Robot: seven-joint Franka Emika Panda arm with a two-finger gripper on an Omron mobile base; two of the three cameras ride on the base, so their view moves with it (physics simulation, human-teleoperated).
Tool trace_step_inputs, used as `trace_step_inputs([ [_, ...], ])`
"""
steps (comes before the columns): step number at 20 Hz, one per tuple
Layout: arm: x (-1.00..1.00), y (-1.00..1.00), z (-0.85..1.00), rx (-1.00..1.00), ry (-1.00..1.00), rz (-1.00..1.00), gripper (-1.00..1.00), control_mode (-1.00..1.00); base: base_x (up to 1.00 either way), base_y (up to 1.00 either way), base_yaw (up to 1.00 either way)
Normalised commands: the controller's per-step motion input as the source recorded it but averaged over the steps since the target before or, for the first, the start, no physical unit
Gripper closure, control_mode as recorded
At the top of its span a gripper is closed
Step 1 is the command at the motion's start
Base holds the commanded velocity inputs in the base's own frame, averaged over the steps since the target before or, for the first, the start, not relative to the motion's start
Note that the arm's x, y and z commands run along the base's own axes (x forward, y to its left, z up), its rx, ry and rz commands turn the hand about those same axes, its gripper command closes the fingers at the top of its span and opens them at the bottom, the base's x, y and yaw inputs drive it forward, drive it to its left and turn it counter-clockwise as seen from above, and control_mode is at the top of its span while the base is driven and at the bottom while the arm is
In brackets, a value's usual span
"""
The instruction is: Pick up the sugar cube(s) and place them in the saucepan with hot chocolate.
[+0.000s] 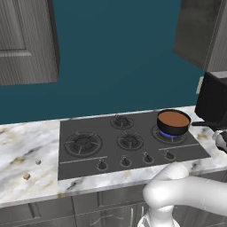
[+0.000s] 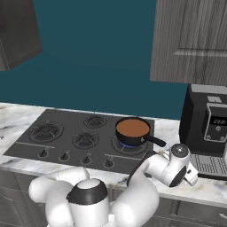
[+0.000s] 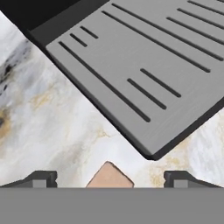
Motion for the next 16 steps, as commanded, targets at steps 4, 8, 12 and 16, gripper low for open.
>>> trace_step_inputs([
  [4,0.0,0.0,-0.33,0.0,0.03,-0.02,-1.0,-1.0,0.0,0.0,0.0],
  [8,0.0,0.0,-0.34,0.0,0.03,-0.01,-1.0,-1.0,0.0,0.0,0.0],
  [12,-0.05,0.0,-0.15,0.0,0.0,0.0,-1.0,-1.0,0.0,0.0,0.0],
  [16,-0.11,0.0,-0.15,0.0,0.0,0.0,-1.0,-1.0,0.0,0.0,0.0],
])
